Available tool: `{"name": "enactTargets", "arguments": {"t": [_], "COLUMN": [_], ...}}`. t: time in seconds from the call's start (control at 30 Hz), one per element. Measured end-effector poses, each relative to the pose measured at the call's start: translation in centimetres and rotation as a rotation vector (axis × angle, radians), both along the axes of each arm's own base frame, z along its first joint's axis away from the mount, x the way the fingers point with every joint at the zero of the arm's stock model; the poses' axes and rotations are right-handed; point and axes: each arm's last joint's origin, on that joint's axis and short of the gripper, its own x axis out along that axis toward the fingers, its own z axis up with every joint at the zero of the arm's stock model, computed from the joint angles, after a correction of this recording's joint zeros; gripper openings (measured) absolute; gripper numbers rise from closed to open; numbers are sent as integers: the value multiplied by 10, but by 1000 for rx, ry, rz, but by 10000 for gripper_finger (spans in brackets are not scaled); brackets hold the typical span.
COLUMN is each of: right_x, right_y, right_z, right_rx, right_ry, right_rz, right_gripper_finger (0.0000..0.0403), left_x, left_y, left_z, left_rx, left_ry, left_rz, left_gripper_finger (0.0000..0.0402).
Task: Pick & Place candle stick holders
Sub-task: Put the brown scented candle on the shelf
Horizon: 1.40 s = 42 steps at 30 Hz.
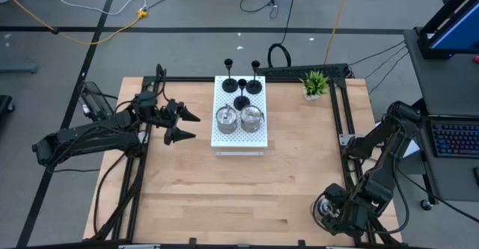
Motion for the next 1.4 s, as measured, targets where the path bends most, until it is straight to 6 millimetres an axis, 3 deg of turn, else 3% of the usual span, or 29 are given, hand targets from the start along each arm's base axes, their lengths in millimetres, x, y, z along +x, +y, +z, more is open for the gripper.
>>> {"name": "enactTargets", "arguments": {"t": [0.37, 1.4], "right_x": [1, 0], "right_y": [0, -8], "right_z": [0, -3], "right_rx": [-13, -122], "right_ry": [-30, -46], "right_rz": [8, -38], "right_gripper_finger": [397, 399], "left_x": [0, 0], "left_y": [0, 0], "left_z": [0, 0], "left_rx": [0, 1], "left_ry": [0, 0], "left_rz": [0, 0], "left_gripper_finger": [399, 399]}}
